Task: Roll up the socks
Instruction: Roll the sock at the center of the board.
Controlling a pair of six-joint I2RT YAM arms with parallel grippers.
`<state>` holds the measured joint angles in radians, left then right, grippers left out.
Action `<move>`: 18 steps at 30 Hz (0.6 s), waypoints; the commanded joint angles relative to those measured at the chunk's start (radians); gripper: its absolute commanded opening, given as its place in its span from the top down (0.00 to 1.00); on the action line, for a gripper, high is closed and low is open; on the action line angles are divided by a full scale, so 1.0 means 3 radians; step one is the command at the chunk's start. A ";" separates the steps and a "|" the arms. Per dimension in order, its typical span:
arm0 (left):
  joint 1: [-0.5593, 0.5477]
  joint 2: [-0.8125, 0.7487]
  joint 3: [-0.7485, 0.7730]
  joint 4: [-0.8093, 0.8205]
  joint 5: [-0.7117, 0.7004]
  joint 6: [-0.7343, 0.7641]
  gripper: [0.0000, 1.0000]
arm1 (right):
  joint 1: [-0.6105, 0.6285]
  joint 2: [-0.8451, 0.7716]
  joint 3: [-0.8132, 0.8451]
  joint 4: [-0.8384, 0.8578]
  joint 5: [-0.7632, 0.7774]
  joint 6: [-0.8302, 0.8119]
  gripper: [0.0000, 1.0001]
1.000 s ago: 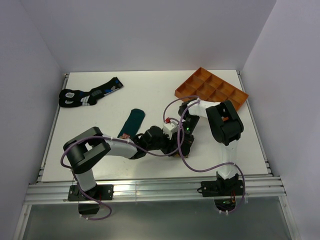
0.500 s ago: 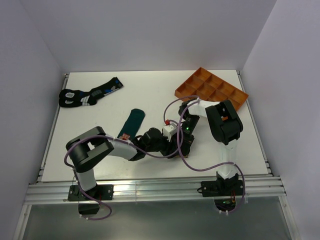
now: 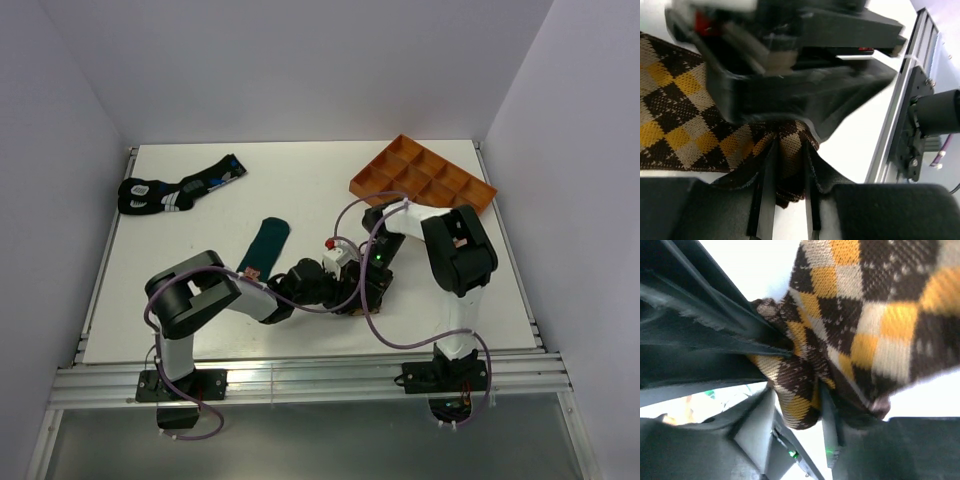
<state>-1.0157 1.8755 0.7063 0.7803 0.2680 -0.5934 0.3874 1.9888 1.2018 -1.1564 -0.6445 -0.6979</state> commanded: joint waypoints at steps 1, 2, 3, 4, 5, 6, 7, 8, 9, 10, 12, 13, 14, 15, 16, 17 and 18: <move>-0.0061 0.0165 -0.0104 -0.0249 0.0022 -0.0256 1.00 | 0.0002 -0.0391 -0.0120 0.0612 -0.0015 0.0336 0.50; -0.0061 0.0155 -0.0110 -0.0259 0.0017 -0.0322 1.00 | -0.0003 -0.0472 -0.0161 0.0679 0.0011 0.0388 0.47; -0.0061 0.0155 -0.0125 -0.0254 0.0052 -0.0353 1.00 | -0.0013 -0.0625 -0.0227 0.0766 0.0057 0.0419 0.43; -0.0056 0.0150 -0.0150 -0.0269 0.0053 -0.0389 1.00 | -0.0023 -0.0707 -0.0258 0.0812 0.0082 0.0470 0.42; -0.0046 0.0150 -0.0166 -0.0254 0.0088 -0.0460 1.00 | -0.0028 -0.0799 -0.0299 0.0868 0.0123 0.0501 0.41; -0.0040 0.0145 -0.0191 -0.0219 0.0139 -0.0502 1.00 | -0.0038 -0.0967 -0.0360 0.0945 0.0169 0.0521 0.40; -0.0025 0.0145 -0.0222 -0.0183 0.0226 -0.0542 1.00 | -0.0064 -0.1050 -0.0391 0.0981 0.0235 0.0547 0.40; 0.0005 0.0145 -0.0293 -0.0107 0.0252 -0.0644 1.00 | -0.0084 -0.1137 -0.0426 0.1022 0.0276 0.0562 0.40; 0.0026 0.0145 -0.0334 -0.0045 0.0288 -0.0696 1.00 | -0.0105 -0.1290 -0.0493 0.1098 0.0317 0.0577 0.40; 0.0046 0.0145 -0.0400 0.0037 0.0364 -0.0737 1.00 | -0.0140 -0.1367 -0.0524 0.1134 0.0389 0.0578 0.40; 0.0108 0.0150 -0.0457 0.0083 0.0400 -0.0849 1.00 | -0.0176 -0.1592 -0.0636 0.1221 0.0405 0.0542 0.40; 0.0128 0.0155 -0.0493 0.0119 0.0426 -0.0880 1.00 | -0.0202 -0.1664 -0.0677 0.1247 0.0425 0.0486 0.40; 0.0159 0.0175 -0.0503 0.0129 0.0492 -0.0971 1.00 | -0.0212 -0.1745 -0.0728 0.1267 0.0430 0.0425 0.40; 0.0179 0.0191 -0.0498 0.0124 0.0548 -0.1018 1.00 | -0.0212 -0.1908 -0.0835 0.1293 0.0420 0.0353 0.40; 0.0200 0.0206 -0.0503 0.0185 0.0609 -0.1064 1.00 | -0.0212 -0.1996 -0.0892 0.1308 0.0420 0.0201 0.40; 0.0246 0.0232 -0.0498 0.0201 0.0681 -0.1156 1.00 | -0.0212 -0.2144 -0.0958 0.1334 0.0440 0.0144 0.40; 0.0266 0.0247 -0.0488 0.0211 0.0823 -0.1187 1.00 | -0.0207 -0.2206 -0.1045 0.1359 0.0496 0.0092 0.40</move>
<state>-0.9554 1.8961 0.5930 0.9340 0.4149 -0.8921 0.3248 1.4063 0.9367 -0.7979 -0.5293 -0.5949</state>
